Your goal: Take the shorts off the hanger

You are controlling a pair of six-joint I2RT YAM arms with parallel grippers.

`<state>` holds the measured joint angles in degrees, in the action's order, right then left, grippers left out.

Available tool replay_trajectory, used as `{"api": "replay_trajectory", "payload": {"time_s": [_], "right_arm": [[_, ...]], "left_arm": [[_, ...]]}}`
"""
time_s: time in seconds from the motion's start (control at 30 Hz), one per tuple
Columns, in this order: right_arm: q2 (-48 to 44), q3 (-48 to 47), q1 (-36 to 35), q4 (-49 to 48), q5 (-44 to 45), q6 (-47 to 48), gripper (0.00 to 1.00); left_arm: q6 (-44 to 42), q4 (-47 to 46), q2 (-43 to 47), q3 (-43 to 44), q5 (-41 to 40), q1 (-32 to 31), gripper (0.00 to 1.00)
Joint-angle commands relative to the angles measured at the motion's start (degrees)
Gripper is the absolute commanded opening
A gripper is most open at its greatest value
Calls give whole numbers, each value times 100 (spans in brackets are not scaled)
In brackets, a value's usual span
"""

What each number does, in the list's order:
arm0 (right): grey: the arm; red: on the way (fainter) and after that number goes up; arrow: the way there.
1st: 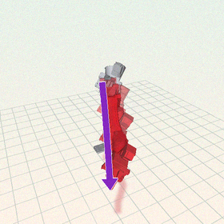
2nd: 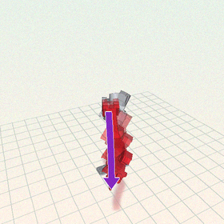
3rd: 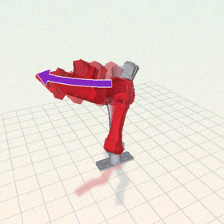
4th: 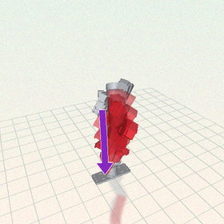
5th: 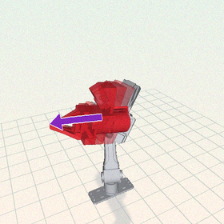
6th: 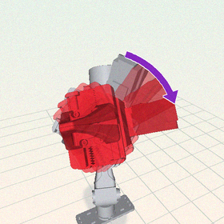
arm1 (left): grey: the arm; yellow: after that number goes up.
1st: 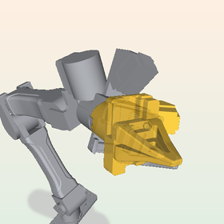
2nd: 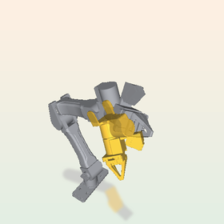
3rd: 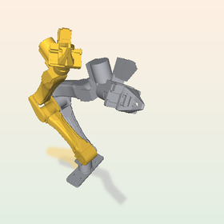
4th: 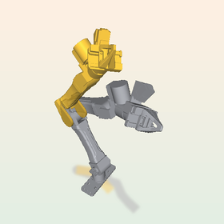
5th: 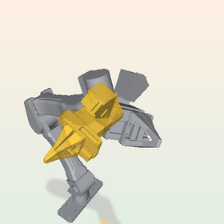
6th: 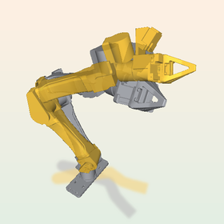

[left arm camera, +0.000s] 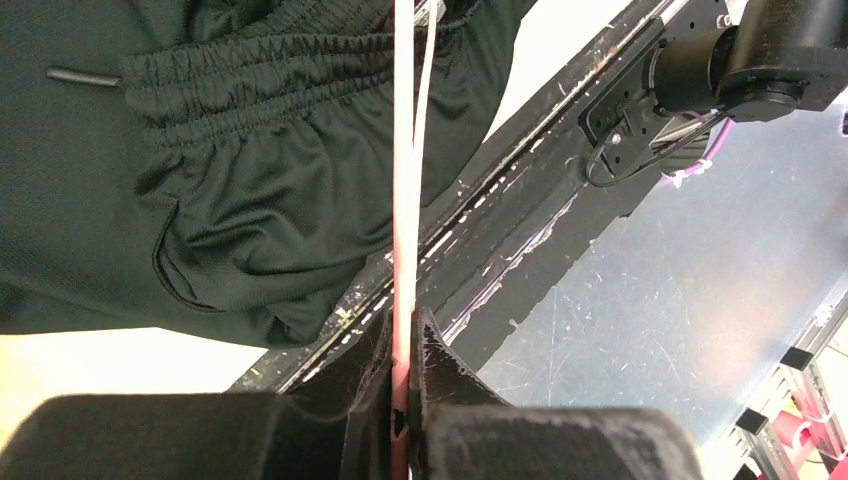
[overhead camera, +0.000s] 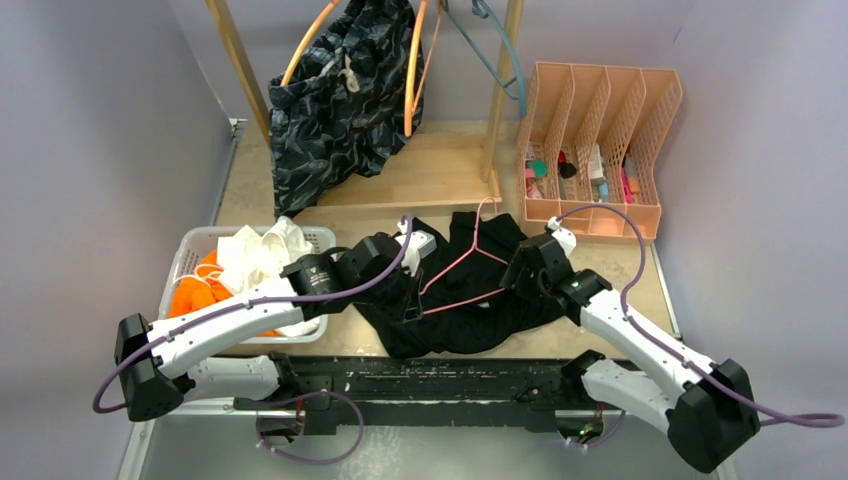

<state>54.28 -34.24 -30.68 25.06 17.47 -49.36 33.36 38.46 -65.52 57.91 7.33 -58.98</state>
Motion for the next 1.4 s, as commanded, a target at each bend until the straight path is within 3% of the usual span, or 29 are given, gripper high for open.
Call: {"api": "replay_trajectory", "payload": {"time_s": [0.0, 0.23, 0.33, 0.6, 0.93, 1.37], "right_arm": [[336, -225, -4, -105, -4, -166, 62], [23, -492, -1, -30, 580, -104, 10], [-262, -518, -1, 26, 825, -146, 1], [-379, -433, 3, 109, 1167, -393, 0], [539, -461, -2, -632, 151, 58, 0], [466, -408, -3, -1341, -877, 884, 7]], "left_arm": [[-51, -56, 103, 175, -63, 20, 0], [-46, 202, 311, 218, -548, 25, 0], [-30, 421, 415, 312, -855, 22, 0], [559, 802, 1390, 310, -1917, 20, 0], [1015, 1133, 2204, 194, -1659, 21, 0], [1415, 2093, 2262, 1082, -3593, 24, 0]]}}
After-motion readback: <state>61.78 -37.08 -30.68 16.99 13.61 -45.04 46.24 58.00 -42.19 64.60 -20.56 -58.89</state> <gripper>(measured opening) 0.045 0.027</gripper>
